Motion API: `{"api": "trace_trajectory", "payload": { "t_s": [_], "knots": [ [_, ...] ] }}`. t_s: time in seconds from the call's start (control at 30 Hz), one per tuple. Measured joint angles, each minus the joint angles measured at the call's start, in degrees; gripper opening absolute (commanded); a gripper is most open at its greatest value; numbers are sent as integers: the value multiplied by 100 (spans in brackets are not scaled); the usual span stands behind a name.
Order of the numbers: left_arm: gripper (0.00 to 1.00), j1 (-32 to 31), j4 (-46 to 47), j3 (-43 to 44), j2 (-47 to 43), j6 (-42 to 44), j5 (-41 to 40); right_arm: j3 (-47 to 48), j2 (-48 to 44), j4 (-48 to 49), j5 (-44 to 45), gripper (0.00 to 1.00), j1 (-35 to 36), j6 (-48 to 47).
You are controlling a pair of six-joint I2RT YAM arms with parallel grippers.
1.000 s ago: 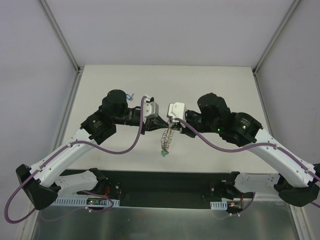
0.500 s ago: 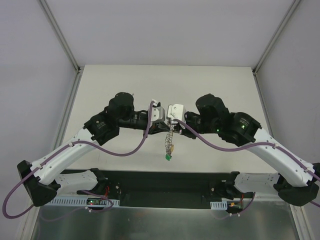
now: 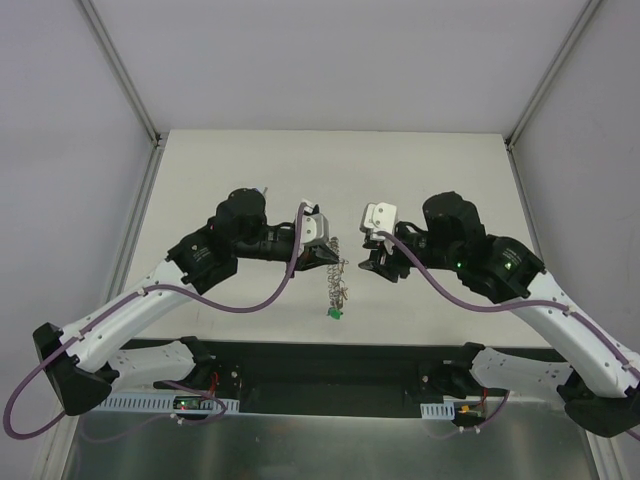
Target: Put the keys on the keyring
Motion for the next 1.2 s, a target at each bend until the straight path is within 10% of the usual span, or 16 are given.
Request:
{"api": "trace_trajectory", "payload": {
  "t_s": [0.57,1.2],
  "knots": [
    [0,0,693,-223,-116,-452,-7,-758,-227,1058,-1322,34,-632,527],
    [0,0,977,-256,-129,-601,0,-758,-153,1156,-1567,1,-686,575]
  ]
}}
